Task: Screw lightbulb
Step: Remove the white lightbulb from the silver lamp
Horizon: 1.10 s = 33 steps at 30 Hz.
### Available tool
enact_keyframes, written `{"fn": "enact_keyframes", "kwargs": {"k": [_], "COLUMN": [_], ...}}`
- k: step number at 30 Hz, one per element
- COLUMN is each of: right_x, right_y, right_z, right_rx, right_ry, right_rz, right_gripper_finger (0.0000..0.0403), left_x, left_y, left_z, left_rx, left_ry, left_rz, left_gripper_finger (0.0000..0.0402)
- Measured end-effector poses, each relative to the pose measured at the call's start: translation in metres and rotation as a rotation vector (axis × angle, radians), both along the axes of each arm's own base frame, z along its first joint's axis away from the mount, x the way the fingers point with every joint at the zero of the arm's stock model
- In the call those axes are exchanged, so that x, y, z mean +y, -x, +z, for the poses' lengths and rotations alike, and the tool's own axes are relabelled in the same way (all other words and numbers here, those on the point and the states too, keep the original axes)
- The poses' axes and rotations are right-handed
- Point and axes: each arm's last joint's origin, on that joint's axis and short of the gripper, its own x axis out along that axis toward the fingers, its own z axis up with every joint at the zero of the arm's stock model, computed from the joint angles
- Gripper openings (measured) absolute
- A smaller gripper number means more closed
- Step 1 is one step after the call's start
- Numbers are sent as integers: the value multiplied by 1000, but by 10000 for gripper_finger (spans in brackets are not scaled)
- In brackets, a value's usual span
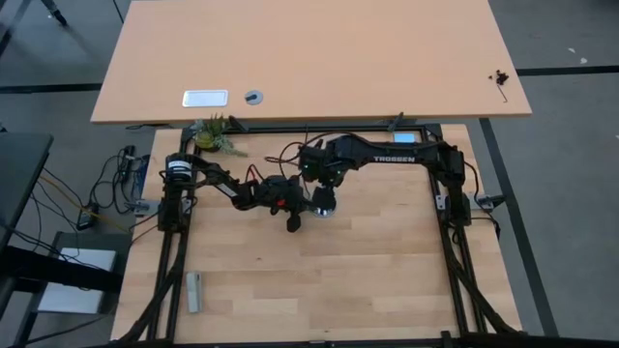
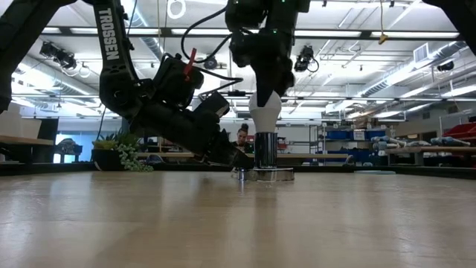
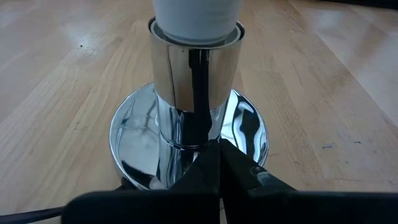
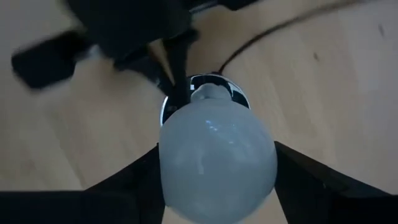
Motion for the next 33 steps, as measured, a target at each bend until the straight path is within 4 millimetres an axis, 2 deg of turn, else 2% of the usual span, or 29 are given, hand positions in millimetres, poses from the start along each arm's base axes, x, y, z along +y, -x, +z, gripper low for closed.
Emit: {"fn": "enact_keyframes", "kwargs": {"k": [7,10,17,21,25,28,33], "right_x": [1,1,6,8,6,7,9], "right_y": [0,-2,-2,-4,-3,-2,2], "right_z": [1,1,10,21,23,21,6], "right_rx": [16,-3,4,-44,-65,-51,0], "right_ry": [118,134,89,65,-1,-47,-84], "right_rz": [610,626,322,2,-291,-388,-481], "right_gripper_finger": [274,281,311,332,348,352,352], "left_x": [0,0,0,0,0,0,0], "left_y": [0,0,0,0,0,0,0], "left_z": [0,0,0,0,0,0,0], "left_rx": [0,1,-1,0,0,0,0], "left_ry": [1,-1,-16,-16,-5,-1,-1], "left_rz": [-3,-4,-12,-13,-9,-8,-8], "left_gripper_finger": [0,0,0,0,0,0,0]}}
